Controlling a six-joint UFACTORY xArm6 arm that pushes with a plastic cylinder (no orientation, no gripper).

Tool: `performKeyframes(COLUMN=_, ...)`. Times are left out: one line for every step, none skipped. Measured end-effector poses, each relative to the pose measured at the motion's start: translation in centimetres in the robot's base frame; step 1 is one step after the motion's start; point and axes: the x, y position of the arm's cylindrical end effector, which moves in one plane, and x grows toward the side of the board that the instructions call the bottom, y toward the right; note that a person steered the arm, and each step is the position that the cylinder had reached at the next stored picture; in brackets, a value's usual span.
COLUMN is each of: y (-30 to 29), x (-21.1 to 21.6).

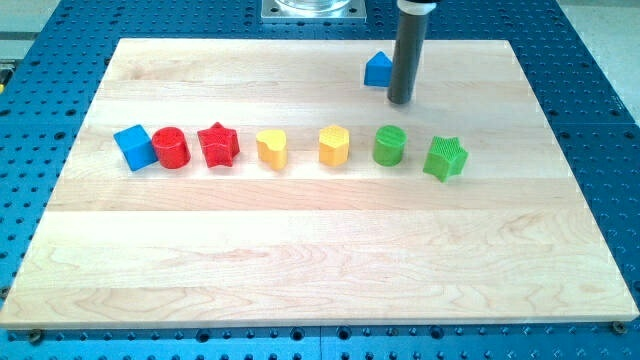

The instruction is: Place the triangle top of the heart

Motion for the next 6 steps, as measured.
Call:
performKeyframes(y=2.5, x=-3.6)
performKeyframes(y=-5.5, x=-6.1)
performKeyframes(y=-16.8, x=-7.3)
performKeyframes(y=-24.3, x=-7.1)
performKeyframes(y=-18.5, x=-7.7)
performKeyframes(y=-16.9, x=-7.4)
